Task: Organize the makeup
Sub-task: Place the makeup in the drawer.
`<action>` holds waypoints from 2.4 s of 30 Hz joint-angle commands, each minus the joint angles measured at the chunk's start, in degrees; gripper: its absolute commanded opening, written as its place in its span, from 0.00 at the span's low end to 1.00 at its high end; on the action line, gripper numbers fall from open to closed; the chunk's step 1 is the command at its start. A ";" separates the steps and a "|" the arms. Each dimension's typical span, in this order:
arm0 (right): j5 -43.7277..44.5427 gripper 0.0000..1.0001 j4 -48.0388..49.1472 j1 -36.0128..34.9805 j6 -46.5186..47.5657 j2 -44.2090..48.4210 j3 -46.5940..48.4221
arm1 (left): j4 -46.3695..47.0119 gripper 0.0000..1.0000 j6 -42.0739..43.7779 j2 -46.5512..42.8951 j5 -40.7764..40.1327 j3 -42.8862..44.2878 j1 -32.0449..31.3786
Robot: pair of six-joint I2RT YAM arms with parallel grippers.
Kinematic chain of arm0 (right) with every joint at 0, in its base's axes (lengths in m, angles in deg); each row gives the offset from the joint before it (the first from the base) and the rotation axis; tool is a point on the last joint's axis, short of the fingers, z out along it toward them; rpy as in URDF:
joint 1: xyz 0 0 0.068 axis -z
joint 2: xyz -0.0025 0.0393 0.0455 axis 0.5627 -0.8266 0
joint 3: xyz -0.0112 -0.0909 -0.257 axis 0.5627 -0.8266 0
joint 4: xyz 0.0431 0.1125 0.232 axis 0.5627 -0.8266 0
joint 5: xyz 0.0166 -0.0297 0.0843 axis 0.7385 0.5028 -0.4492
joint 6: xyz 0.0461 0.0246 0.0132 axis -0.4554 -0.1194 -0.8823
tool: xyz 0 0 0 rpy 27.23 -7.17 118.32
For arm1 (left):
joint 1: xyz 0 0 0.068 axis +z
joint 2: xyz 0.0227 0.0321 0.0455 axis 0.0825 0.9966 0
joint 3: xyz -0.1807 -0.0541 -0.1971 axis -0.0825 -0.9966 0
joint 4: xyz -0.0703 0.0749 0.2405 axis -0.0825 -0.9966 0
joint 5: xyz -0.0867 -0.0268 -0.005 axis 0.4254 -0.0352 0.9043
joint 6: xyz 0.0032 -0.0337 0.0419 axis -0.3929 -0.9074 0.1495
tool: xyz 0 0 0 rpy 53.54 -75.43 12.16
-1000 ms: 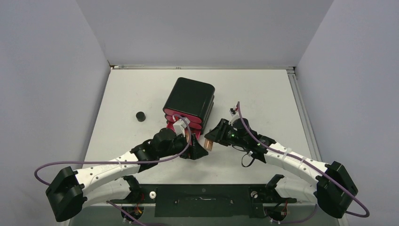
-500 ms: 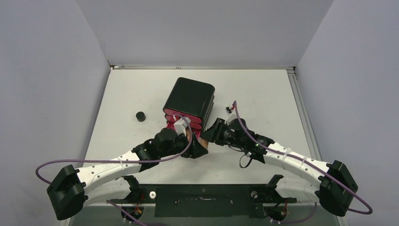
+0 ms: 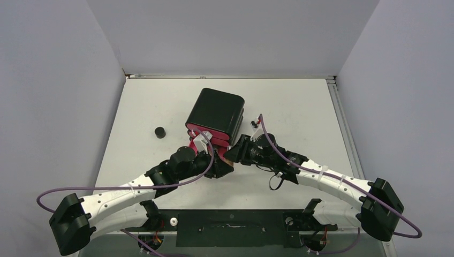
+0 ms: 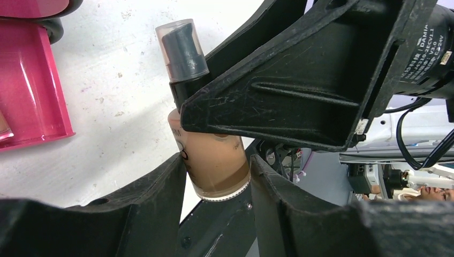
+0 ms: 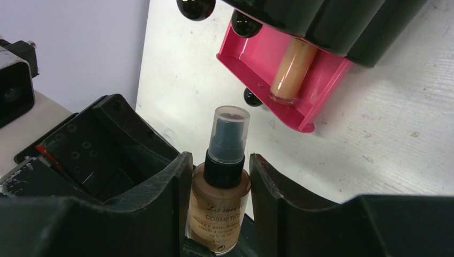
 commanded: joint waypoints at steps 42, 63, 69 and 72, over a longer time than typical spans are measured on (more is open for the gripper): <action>-1.28 0.36 5.04 -2.77 -0.20 -1.00 2.53 | -12.41 0.00 7.47 -6.52 -3.77 4.27 -0.05; -0.21 0.65 4.04 -2.75 0.83 -0.36 2.79 | -13.84 0.00 8.94 -6.18 -2.45 4.53 -0.05; 0.88 0.77 2.79 -2.71 1.10 0.28 2.70 | -13.97 0.00 9.02 -6.10 -2.50 4.54 -0.06; 2.64 0.83 0.96 -2.76 1.19 0.77 2.93 | -14.45 0.00 8.95 -6.26 -2.59 4.53 -0.05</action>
